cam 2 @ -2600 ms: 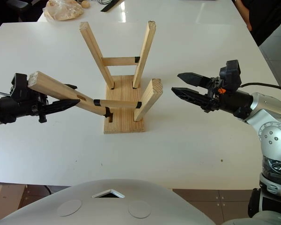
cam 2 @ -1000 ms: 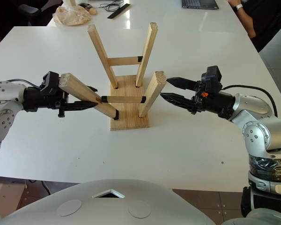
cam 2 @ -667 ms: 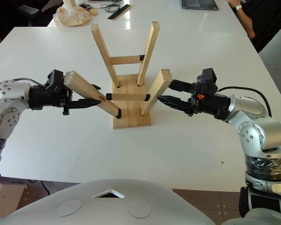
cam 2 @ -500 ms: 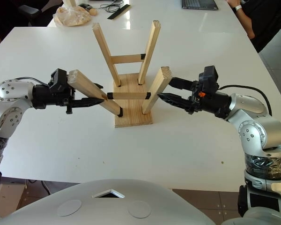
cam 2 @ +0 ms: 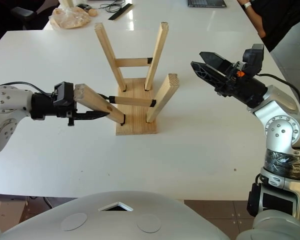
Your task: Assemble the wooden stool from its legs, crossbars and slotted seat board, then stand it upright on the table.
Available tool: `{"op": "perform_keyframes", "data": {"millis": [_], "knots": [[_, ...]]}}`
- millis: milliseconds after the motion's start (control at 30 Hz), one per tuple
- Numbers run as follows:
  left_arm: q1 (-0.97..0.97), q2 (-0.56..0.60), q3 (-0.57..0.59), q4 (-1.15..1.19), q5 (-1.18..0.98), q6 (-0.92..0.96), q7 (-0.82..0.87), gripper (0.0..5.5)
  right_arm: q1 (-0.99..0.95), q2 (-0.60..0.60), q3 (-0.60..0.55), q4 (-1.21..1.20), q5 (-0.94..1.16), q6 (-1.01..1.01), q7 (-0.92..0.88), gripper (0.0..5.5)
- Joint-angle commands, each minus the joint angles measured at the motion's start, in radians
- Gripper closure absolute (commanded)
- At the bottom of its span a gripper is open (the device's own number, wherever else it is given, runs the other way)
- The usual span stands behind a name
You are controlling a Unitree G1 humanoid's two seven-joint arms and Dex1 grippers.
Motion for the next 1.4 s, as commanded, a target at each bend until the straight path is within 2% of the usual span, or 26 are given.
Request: {"op": "perform_keyframes", "data": {"millis": [33,300,500,600,733,867,933,1033,1100,1400], "knots": [[0.126,0.164,-0.049,0.038,0.126,0.089,-0.134,3.47,0.017,0.029,0.047,0.001,-0.094,-0.056,-0.018,2.50],[0.052,0.065,-0.053,0.142,0.047,0.210,-0.089,3.47,0.036,0.055,0.093,-0.013,-0.158,-0.088,-0.006,2.50],[0.091,0.031,-0.033,0.144,0.064,0.177,-0.058,3.47,0.023,0.101,0.121,-0.114,-0.142,-0.061,-0.057,2.50],[0.116,0.039,-0.038,0.098,0.091,0.145,-0.059,3.47,-0.027,0.145,0.081,-0.182,-0.046,0.001,-0.148,2.50],[0.128,0.047,-0.045,0.061,0.132,0.116,-0.054,3.47,-0.178,0.218,0.025,-0.270,0.135,0.080,-0.362,2.50],[0.133,0.044,-0.036,0.024,0.129,0.123,-0.039,3.47,-0.262,0.250,0.092,-0.363,0.175,0.126,-0.480,2.50],[0.135,0.042,-0.037,0.014,0.130,0.125,-0.030,3.47,-0.260,0.253,0.150,-0.391,0.137,0.135,-0.496,2.50],[0.145,0.041,-0.038,0.002,0.133,0.123,-0.019,3.47,-0.210,0.216,0.294,-0.402,-0.038,0.107,-0.475,2.50],[0.147,0.041,-0.039,-0.001,0.137,0.121,-0.018,3.47,-0.176,0.202,0.348,-0.396,-0.116,0.083,-0.458,2.50],[0.174,0.052,-0.031,0.010,0.159,0.100,-0.004,3.47,-0.150,0.163,0.409,-0.321,-0.288,0.034,-0.400,2.50]]}}
